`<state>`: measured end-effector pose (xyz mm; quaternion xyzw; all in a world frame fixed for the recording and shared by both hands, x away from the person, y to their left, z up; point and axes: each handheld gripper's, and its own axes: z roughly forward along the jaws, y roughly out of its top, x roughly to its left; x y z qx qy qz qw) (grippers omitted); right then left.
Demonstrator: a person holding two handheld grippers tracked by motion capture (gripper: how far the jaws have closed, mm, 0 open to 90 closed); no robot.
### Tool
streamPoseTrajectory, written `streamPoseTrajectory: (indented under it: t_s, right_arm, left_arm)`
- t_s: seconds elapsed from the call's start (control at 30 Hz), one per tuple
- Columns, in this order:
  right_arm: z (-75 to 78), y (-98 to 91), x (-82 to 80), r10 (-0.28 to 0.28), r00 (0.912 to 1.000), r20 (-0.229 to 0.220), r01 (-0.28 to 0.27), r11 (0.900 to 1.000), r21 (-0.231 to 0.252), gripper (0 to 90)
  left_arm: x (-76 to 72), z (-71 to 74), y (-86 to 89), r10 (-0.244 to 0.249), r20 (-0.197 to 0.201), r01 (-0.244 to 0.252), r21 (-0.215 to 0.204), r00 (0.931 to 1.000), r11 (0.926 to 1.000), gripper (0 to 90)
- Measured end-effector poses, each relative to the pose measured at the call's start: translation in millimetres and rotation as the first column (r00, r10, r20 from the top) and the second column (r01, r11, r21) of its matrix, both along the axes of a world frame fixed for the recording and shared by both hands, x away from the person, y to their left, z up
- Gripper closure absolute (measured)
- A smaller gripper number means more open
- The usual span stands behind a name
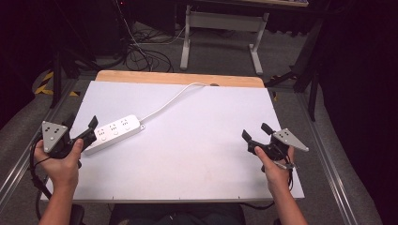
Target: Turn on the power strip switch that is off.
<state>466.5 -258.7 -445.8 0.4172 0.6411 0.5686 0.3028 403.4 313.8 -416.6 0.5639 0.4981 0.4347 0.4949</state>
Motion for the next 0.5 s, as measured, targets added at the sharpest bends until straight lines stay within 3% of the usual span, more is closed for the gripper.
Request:
streamPoseTrajectory:
  t_s: [0.1, 0.3, 0.5]
  right_arm:
    - [0.0, 0.2, 0.0, 0.001, 1.0000, 0.000, -0.001, 1.0000, -0.001, 13.6]
    - [-0.1, 0.3, 0.1, 0.001, 1.0000, -0.001, -0.001, 1.0000, -0.001, 13.6]
    - [0.0, 0.5, 0.0, 0.000, 1.0000, -0.002, 0.000, 1.0000, 0.002, 13.6]
  left_arm:
    - [0.6, -0.5, 0.8, -0.029, -0.007, 0.029, -0.001, 0.9995, 0.9996, 20.8]
    - [1.1, -1.2, 2.1, -0.037, -0.015, 0.037, -0.017, 0.9992, 0.9992, 17.9]
    - [1.7, -2.0, 1.7, -0.036, -0.016, 0.036, -0.026, 0.9992, 0.9990, 4.1]
